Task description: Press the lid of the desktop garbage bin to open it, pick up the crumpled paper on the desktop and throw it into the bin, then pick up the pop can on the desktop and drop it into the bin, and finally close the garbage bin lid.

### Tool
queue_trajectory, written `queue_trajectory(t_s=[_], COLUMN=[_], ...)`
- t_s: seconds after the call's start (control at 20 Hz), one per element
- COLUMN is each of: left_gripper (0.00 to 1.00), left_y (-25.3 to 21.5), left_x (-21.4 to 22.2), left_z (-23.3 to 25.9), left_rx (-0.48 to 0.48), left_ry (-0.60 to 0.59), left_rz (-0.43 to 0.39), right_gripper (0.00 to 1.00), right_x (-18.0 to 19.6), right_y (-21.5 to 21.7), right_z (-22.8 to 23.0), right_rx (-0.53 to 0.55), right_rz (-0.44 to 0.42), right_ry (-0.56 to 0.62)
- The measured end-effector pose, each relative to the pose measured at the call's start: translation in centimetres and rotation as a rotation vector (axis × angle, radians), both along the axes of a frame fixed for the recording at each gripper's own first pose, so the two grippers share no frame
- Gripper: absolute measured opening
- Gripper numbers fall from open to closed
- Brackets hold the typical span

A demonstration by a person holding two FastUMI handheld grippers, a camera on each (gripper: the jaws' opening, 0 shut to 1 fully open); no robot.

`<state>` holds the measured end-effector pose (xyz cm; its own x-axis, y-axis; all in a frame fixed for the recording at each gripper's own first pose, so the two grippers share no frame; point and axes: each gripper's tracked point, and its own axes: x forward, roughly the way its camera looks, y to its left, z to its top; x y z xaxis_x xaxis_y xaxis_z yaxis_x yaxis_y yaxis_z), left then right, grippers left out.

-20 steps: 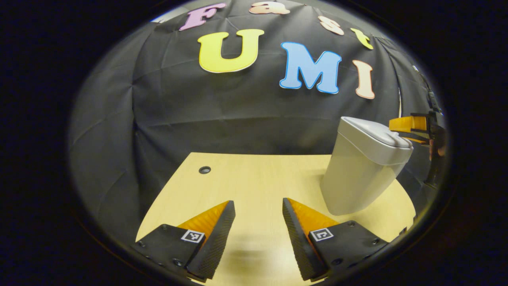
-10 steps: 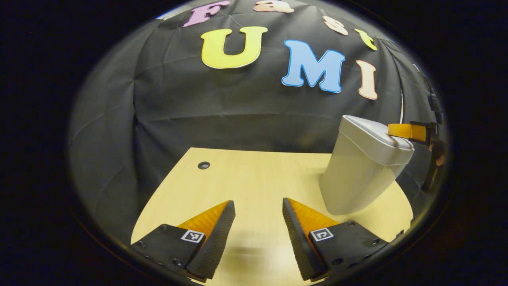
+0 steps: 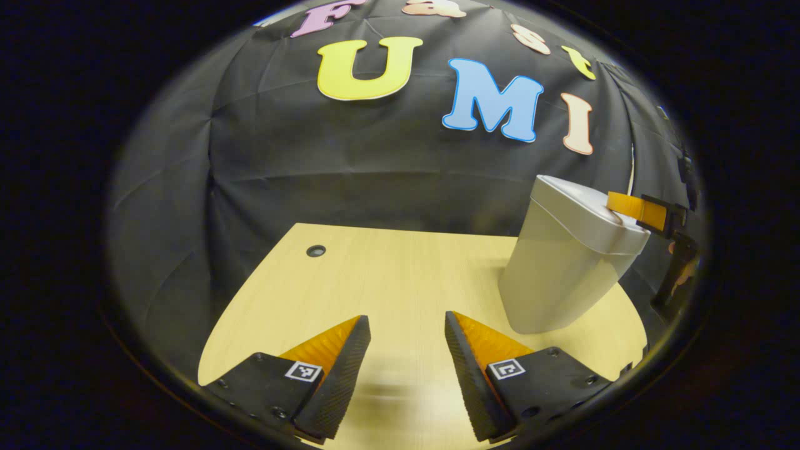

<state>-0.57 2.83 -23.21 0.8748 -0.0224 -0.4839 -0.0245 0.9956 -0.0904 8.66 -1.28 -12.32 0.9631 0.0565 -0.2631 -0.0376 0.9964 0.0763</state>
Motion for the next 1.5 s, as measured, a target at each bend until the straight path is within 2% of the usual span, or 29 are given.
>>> queue_trajectory(t_s=[0.3,0.35,0.4,0.55,0.6,0.65,0.9,1.3,1.45,1.5], left_gripper=[0.81,0.87,0.81,0.82,0.87,0.82,0.82,0.82,0.84,0.81], left_y=[0.1,0.2,0.2,0.1,0.0,-0.1,-1.2,-1.4,-1.1,-1.0], left_x=[-0.5,-0.6,-0.4,-0.4,-0.3,-0.2,-0.2,-0.1,-0.1,-0.3], left_z=[-0.3,-0.4,-0.4,-0.3,-0.3,-0.3,0.2,5.1,8.4,9.9], left_rx=[-0.017,-0.019,-0.022,-0.027,-0.028,-0.029,-0.019,0.004,0.022,0.025], left_ry=[0.005,0.005,0.003,-0.004,-0.005,-0.005,-0.016,-0.111,-0.181,-0.211], left_rz=[0.009,0.011,0.014,0.013,0.012,0.01,-0.007,-0.022,-0.003,0.001], right_gripper=[0.97,0.97,0.97,0.97,0.97,0.97,0.96,0.96,0.96,0.96], right_x=[-0.1,-0.2,-0.5,-1.2,-1.3,-1.4,-1.7,-3.5,-4.6,-5.0], right_y=[0.0,0.0,0.0,0.1,0.1,0.1,0.2,0.9,1.5,1.6], right_z=[-0.3,-0.4,-0.5,-0.4,-0.4,-0.3,0.0,1.7,3.3,3.9], right_rx=[0.006,0.009,0.011,0.002,0.005,0.009,0.001,0.022,0.027,0.031], right_rz=[0.019,0.024,0.028,0.037,0.04,0.042,0.048,0.069,0.079,0.082], right_ry=[0.012,0.019,0.026,0.033,0.032,0.033,0.001,-0.037,-0.074,-0.086])
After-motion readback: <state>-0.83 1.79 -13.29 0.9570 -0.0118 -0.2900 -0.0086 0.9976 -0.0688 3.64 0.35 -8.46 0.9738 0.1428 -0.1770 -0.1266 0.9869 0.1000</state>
